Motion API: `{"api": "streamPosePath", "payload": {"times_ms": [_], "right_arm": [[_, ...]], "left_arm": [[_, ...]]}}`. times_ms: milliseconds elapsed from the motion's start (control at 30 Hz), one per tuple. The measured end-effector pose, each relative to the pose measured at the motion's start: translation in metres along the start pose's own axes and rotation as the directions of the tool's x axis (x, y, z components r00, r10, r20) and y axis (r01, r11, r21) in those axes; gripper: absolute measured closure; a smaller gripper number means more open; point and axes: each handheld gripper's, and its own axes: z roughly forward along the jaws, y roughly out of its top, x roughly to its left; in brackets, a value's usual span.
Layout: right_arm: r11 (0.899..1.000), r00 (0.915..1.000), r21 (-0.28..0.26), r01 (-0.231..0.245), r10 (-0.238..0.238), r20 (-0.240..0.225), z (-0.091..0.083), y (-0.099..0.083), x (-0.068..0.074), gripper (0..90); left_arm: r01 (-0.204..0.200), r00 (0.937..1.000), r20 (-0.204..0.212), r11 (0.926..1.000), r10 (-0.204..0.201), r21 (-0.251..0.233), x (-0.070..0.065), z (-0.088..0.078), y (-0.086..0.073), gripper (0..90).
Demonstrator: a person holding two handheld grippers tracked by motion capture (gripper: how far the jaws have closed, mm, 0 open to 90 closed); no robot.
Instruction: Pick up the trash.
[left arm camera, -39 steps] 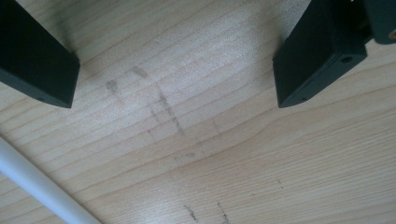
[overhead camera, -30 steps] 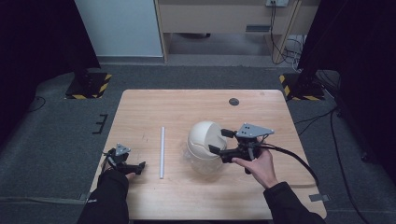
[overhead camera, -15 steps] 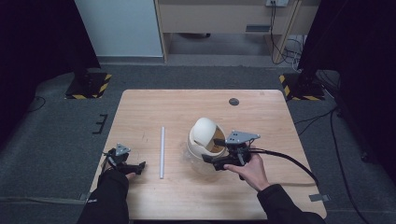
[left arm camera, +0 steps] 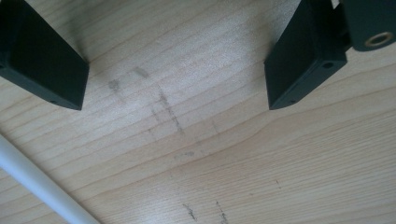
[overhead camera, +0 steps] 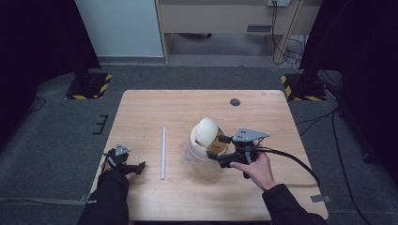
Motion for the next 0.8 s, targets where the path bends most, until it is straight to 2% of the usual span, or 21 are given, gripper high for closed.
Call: {"api": "streamPosePath", "payload": {"times_ms": [33, 100, 133, 233, 267, 333, 367, 400, 467, 500, 567, 600, 633, 667, 700, 733, 767, 800], "right_arm": [[0.999, 0.9998, -0.035, -0.008, 0.009, 0.020, -0.010, 0.005, -0.005, 20.8], [0.999, 0.9994, -0.037, -0.001, 0.002, 0.034, -0.013, 0.007, -0.007, 20.7], [0.998, 0.9949, -0.039, 0.041, -0.037, 0.094, -0.025, 0.012, -0.013, 20.7], [0.997, 0.9940, -0.071, 0.017, -0.009, 0.109, -0.033, 0.012, -0.020, 20.8], [0.996, 0.9893, -0.094, -0.003, 0.017, 0.145, -0.044, 0.010, -0.031, 20.8], [0.995, 0.9875, -0.097, -0.007, 0.022, 0.156, -0.046, 0.009, -0.034, 20.7], [0.995, 0.9828, -0.098, -0.015, 0.033, 0.182, -0.051, 0.007, -0.040, 20.5], [0.993, 0.9741, -0.112, -0.035, 0.059, 0.218, -0.060, 0.003, -0.051, 20.0], [0.992, 0.9670, -0.119, -0.047, 0.075, 0.244, -0.065, -0.002, -0.059, 19.9], [0.992, 0.9670, -0.119, -0.047, 0.075, 0.244, -0.065, -0.002, -0.059, 19.9], [0.991, 0.9532, -0.120, -0.064, 0.097, 0.287, -0.071, -0.009, -0.071, 19.9], [0.990, 0.9378, -0.115, -0.084, 0.117, 0.327, -0.076, -0.017, -0.081, 19.6], [0.990, 0.9378, -0.115, -0.084, 0.117, 0.327, -0.076, -0.017, -0.081, 19.6], [0.990, 0.9331, -0.111, -0.089, 0.122, 0.338, -0.077, -0.020, -0.084, 19.9], [0.989, 0.9211, -0.099, -0.106, 0.136, 0.365, -0.079, -0.028, -0.092, 21.2], [0.989, 0.9161, -0.094, -0.110, 0.138, 0.376, -0.080, -0.032, -0.096, 22.6], [0.989, 0.9161, -0.094, -0.110, 0.138, 0.376, -0.080, -0.032, -0.096, 22.6], [0.990, 0.9014, -0.075, -0.122, 0.142, 0.409, -0.082, -0.040, -0.102, 22.7]], "left_arm": [[0.000, 1.0000, -0.004, 1.0000, 0.000, 0.007, 0.000, -0.001, 0.001, 8.2], [0.001, 1.0000, -0.004, 0.9999, -0.001, 0.014, -0.001, -0.002, 0.002, 9.3], [0.005, 1.0000, 0.007, 0.9998, -0.005, 0.018, -0.002, -0.003, 0.003, 12.2], [0.007, 0.9998, 0.017, 0.9999, -0.007, 0.011, -0.006, -0.004, 0.006, 14.0], [0.007, 0.9997, 0.023, 0.9999, -0.007, -0.008, -0.008, -0.005, 0.009, 14.7], [0.013, 0.9996, 0.024, 0.9998, -0.012, -0.018, -0.011, -0.006, 0.011, 14.9], [0.021, 0.9994, 0.029, 0.9994, -0.021, -0.027, -0.013, -0.007, 0.012, 15.8], [0.050, 0.9982, 0.036, 0.9977, -0.049, -0.045, -0.017, -0.007, 0.015, 16.9], [0.060, 0.9977, 0.036, 0.9968, -0.058, -0.053, -0.019, -0.006, 0.016, 16.9], [0.076, 0.9965, 0.040, 0.9953, -0.074, -0.060, -0.022, -0.006, 0.017, 16.9], [0.080, 0.9960, 0.046, 0.9941, -0.077, -0.073, -0.027, -0.005, 0.020, 17.8], [0.079, 0.9960, 0.048, 0.9932, -0.075, -0.085, -0.030, -0.004, 0.022, 18.1], [0.078, 0.9962, 0.048, 0.9929, -0.073, -0.091, -0.031, -0.004, 0.023, 18.1], [0.077, 0.9962, 0.048, 0.9923, -0.073, -0.098, -0.034, -0.002, 0.025, 18.3], [0.071, 0.9965, 0.051, 0.9920, -0.066, -0.104, -0.039, 0.001, 0.028, 18.9], [0.068, 0.9967, 0.052, 0.9920, -0.062, -0.106, -0.041, 0.002, 0.029, 19.1], [0.068, 0.9967, 0.052, 0.9920, -0.062, -0.106, -0.041, 0.002, 0.029, 19.1], [0.059, 0.9968, 0.058, 0.9940, -0.054, -0.092, -0.047, 0.008, 0.032, 18.9]]}}
